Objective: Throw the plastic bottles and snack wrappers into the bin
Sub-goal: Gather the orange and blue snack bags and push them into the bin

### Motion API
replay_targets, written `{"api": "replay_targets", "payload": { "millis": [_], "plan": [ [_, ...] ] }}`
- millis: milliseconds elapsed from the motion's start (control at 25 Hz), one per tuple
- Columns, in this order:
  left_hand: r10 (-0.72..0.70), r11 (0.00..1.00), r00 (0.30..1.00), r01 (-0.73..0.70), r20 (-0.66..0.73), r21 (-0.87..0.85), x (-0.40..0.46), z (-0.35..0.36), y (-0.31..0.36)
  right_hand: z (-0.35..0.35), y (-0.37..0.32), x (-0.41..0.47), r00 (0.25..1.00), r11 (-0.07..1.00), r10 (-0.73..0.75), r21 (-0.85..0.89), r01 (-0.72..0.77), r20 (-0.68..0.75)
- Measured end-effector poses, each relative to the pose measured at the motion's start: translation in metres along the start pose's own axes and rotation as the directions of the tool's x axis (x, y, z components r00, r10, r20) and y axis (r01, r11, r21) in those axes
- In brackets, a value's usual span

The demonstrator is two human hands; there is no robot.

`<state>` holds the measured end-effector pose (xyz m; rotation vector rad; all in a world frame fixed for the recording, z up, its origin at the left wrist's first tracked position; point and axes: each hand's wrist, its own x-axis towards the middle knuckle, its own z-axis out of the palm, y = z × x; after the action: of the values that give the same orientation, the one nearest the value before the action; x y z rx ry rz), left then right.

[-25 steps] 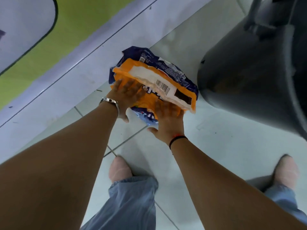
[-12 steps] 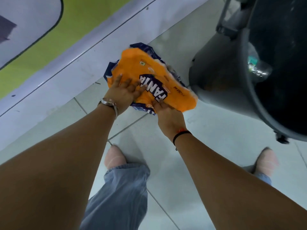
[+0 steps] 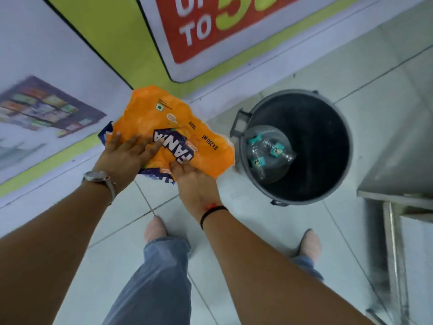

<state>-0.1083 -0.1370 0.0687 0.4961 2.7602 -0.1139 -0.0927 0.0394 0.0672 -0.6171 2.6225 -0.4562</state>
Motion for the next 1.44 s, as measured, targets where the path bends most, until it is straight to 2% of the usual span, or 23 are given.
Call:
{"api": "replay_targets", "payload": {
  "millis": [120,200,280,320,480,560,680,760,800,880,960,1040,1120,1200,1240,1320,1440],
  "plan": [
    [-0.012,0.998,0.99,0.02,-0.144,0.051,0.011,-0.058,-0.001,-0.073,-0.002,-0.004,0.999,1.0,-0.026,0.009,0.026,-0.028],
    [-0.003,0.998,0.965,0.018,-0.264,0.057,0.029,-0.096,0.017,-0.119,0.016,-0.016,0.997,0.999,-0.022,-0.049,0.019,-0.069],
    [0.045,0.996,0.959,-0.022,-0.281,0.083,0.057,-0.127,0.054,-0.153,0.053,-0.031,0.977,0.989,0.009,-0.14,-0.04,-0.215],
    [0.076,0.996,0.961,-0.058,-0.266,0.075,0.073,-0.134,0.078,-0.161,0.075,-0.04,0.977,0.979,0.036,-0.187,-0.076,-0.21],
    [0.174,0.984,0.981,-0.17,-0.087,0.056,0.129,-0.126,0.168,-0.146,0.163,-0.079,0.974,0.926,0.208,-0.302,-0.227,-0.093],
    [0.196,0.98,0.972,-0.2,0.13,0.013,0.15,-0.103,0.198,-0.12,0.201,-0.085,0.959,0.908,0.272,-0.308,-0.283,-0.08],
    [0.18,0.984,0.959,-0.175,0.219,-0.045,0.174,-0.056,0.226,-0.074,0.244,-0.08,0.966,0.933,0.242,-0.252,-0.258,-0.092],
    [0.161,0.986,0.948,-0.146,0.273,-0.076,0.184,-0.025,0.235,-0.053,0.261,-0.074,0.959,0.953,0.269,-0.117,-0.279,-0.093],
    [0.151,0.988,0.94,-0.133,0.307,-0.077,0.188,-0.007,0.238,-0.042,0.269,-0.071,0.955,0.951,0.291,-0.089,-0.295,-0.059],
    [0.126,0.992,0.898,-0.106,0.421,-0.069,0.194,0.022,0.241,-0.014,0.284,-0.059,0.961,0.964,0.252,-0.119,-0.239,0.113],
    [0.113,0.993,0.848,-0.104,0.517,-0.047,0.2,0.042,0.24,0.008,0.288,-0.042,0.93,0.954,0.28,-0.181,-0.24,0.24],
    [0.127,0.99,0.814,-0.137,0.566,-0.026,0.212,0.061,0.237,0.021,0.294,-0.026,0.863,0.933,0.348,-0.229,-0.278,0.367],
    [0.17,0.984,0.765,-0.165,0.622,-0.066,0.231,0.073,0.235,0.023,0.302,-0.01,0.811,0.935,0.345,-0.243,-0.256,0.472],
    [0.195,0.98,0.689,-0.106,0.698,-0.169,0.247,0.076,0.234,0.02,0.31,-0.001,0.805,0.95,0.309,-0.199,-0.239,0.507],
    [0.191,0.978,0.678,-0.07,0.71,-0.197,0.251,0.076,0.234,0.02,0.312,0.001,0.812,0.955,0.296,-0.171,-0.243,0.502],
    [0.146,0.986,0.71,-0.047,0.688,-0.161,0.245,0.069,0.236,0.019,0.311,0.001,0.819,0.95,0.311,-0.143,-0.276,0.482],
    [0.102,0.994,0.776,-0.098,0.623,-0.041,0.213,0.045,0.243,0.01,0.292,-0.017,0.756,0.926,0.367,-0.137,-0.352,0.541]
  ]
}}
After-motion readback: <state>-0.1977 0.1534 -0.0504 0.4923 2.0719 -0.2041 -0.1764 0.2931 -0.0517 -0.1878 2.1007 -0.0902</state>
